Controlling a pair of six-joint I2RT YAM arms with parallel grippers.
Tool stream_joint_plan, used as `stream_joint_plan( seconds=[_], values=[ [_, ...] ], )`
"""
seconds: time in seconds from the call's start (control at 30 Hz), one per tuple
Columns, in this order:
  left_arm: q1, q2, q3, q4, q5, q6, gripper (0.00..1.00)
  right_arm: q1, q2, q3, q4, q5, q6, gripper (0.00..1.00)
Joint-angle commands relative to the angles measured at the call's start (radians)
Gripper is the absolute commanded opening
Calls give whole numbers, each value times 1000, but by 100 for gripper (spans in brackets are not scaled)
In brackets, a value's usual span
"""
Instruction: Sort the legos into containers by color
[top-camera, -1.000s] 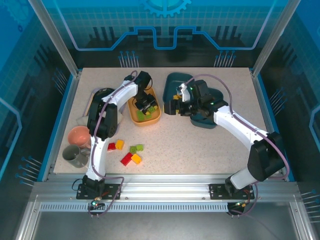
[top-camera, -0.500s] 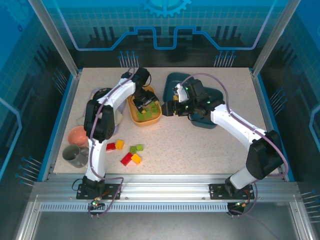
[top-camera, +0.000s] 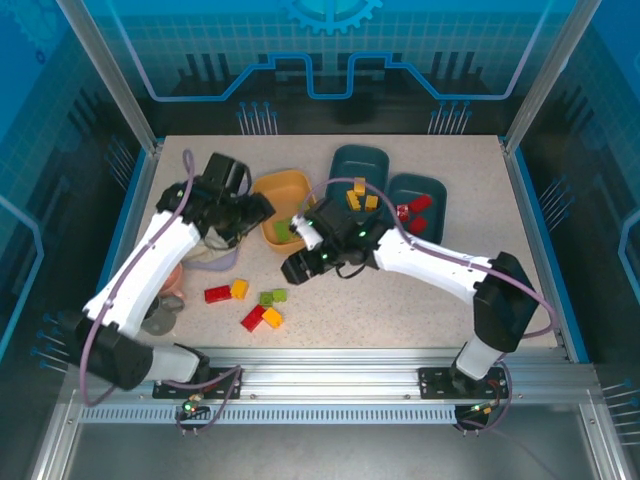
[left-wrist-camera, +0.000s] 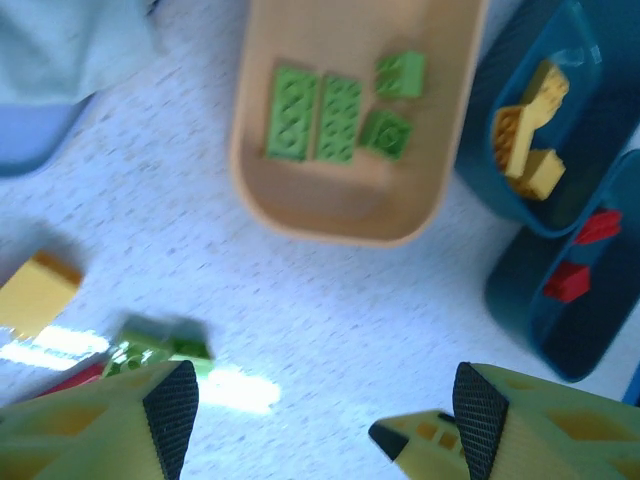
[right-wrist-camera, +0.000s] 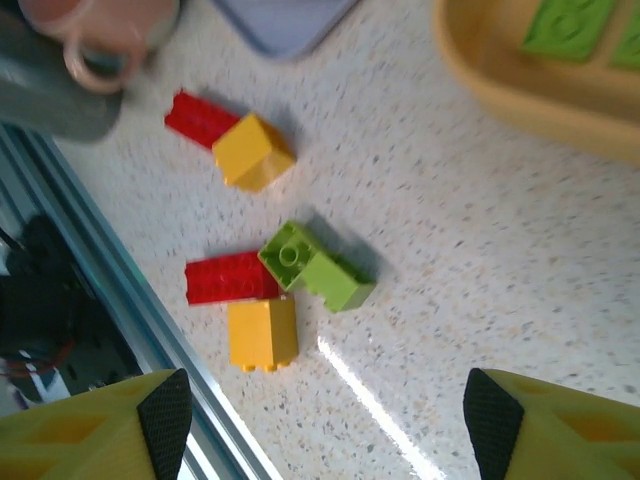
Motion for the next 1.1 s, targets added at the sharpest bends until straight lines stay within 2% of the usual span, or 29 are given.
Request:
stream_joint_plan(
  seconds=[0.0, 0.13, 0.27, 0.5, 0.6, 0.9, 1.07],
  values=[
    [-21, -138, -131, -47, -41, -16, 71, 102, 49, 50, -69, 84, -61, 75],
    [-38, -364, -279, -93, -37, -16, 72, 206, 151, 92, -119, 127, -87, 77],
    [-38, -541, -348, -177, -24, -7, 75, 257, 268, 168, -163, 150, -78, 79],
    [-38, -624, -343, -253, -35, -10, 75, 282, 423, 303, -229, 161, -87, 78],
    [-38, -635, -346, -240, -33, -32, 75, 278, 462, 331, -252, 166, -101, 72],
    [-40, -636, -366, -214, -7, -32, 75, 259, 492, 351, -258, 177, -108, 39],
    [-39, -619, -401, -144, 33, -39, 75, 237, 445, 319, -250, 197, -104, 31]
  ],
)
